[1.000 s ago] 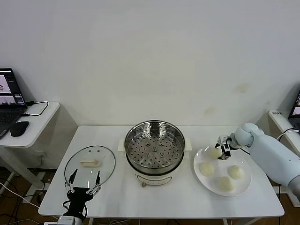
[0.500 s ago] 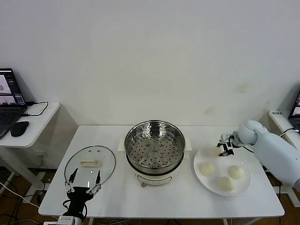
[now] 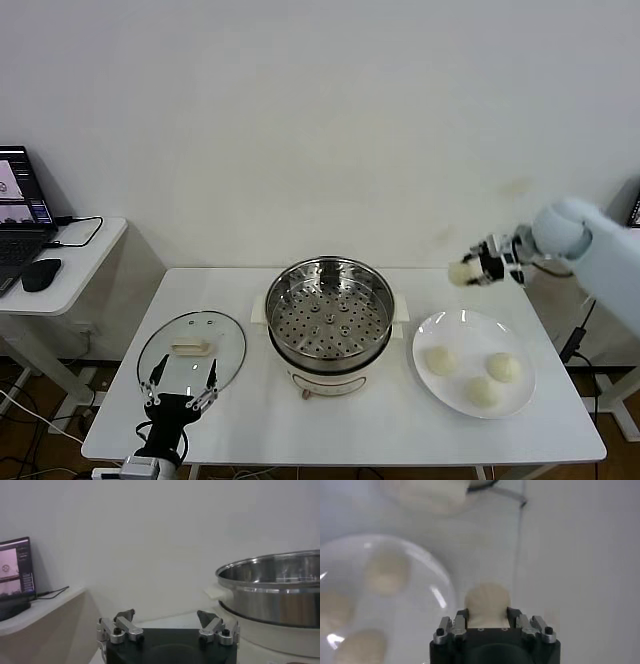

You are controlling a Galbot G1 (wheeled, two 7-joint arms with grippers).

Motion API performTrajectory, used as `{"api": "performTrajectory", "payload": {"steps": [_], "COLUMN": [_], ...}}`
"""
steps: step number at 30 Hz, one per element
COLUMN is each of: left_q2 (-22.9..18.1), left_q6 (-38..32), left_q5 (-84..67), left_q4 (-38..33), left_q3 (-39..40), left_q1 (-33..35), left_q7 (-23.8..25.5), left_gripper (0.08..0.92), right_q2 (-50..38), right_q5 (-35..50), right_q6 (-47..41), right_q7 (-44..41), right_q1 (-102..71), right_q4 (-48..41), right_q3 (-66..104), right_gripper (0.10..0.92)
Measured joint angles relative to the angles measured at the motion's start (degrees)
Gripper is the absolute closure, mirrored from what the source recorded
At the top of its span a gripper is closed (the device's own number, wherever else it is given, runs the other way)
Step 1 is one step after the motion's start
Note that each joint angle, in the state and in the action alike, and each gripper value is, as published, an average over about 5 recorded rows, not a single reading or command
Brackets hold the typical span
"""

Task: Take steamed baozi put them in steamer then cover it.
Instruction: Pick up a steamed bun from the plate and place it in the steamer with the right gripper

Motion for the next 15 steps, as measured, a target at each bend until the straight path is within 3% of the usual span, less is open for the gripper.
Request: {"api": "performTrajectory", "payload": {"steps": [8,15], "left_q2": [0.27,-0.10], "left_q6": [-0.03,-0.02], "left_q5": [-1.19,-1.51], "left_q4": [-0.46,-0.74], "left_q3": [-0.75,-1.35], "left_q1": [-0.18,-0.19], "left_q7": [0.19,0.29], "left_gripper": [0.177,0.177], "right_q2": [7.26,14.57], "right_q5": [6.37,6.89], "right_q6": [2.60,6.87], "right_q7": [2.42,4.58], "right_q1": [8.65,10.98], "right_q4": [2.31,2.19], "right_q3": [-9.54,-15.75], "right_gripper": [0.525,0.522]}}
